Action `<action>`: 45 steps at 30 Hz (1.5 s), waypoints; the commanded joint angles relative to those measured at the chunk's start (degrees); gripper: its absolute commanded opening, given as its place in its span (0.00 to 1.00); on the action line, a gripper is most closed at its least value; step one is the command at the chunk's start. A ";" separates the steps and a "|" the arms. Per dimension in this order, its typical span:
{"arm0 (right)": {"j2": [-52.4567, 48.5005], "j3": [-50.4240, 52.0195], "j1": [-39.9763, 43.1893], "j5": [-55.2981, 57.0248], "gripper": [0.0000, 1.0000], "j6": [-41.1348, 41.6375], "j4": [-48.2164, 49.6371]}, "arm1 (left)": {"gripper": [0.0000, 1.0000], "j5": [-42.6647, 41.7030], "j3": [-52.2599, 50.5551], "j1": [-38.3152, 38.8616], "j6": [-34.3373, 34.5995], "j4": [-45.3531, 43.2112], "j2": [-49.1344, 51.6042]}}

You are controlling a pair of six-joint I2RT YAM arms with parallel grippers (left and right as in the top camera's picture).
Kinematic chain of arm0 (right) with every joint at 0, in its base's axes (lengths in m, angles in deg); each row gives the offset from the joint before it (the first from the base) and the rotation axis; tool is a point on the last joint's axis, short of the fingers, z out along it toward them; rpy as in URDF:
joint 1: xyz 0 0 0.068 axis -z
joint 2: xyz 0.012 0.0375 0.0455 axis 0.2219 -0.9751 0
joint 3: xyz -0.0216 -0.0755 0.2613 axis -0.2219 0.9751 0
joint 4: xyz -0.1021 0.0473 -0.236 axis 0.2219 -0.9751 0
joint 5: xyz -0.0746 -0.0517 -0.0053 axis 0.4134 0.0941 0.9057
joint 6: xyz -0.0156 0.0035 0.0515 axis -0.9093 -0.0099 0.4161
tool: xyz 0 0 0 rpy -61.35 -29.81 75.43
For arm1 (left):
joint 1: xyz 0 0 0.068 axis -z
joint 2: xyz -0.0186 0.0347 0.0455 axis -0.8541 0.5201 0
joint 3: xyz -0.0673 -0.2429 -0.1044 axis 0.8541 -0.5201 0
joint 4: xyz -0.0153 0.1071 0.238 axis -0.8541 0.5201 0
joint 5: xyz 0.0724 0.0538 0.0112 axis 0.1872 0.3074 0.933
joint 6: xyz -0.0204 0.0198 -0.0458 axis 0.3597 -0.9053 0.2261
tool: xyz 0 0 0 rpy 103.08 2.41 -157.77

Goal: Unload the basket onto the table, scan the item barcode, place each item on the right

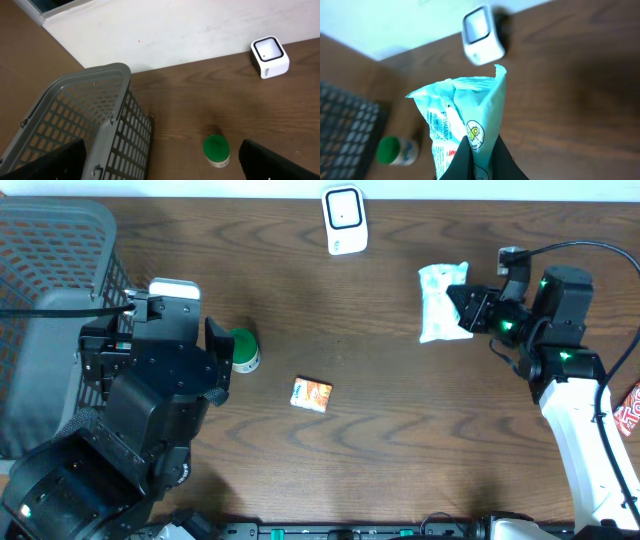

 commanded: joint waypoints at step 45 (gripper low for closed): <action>-19.69 -0.66 -25.75 42.42 0.01 -26.62 47.91 | 0.98 1.14 0.35 -0.20 -0.28 0.13 0.20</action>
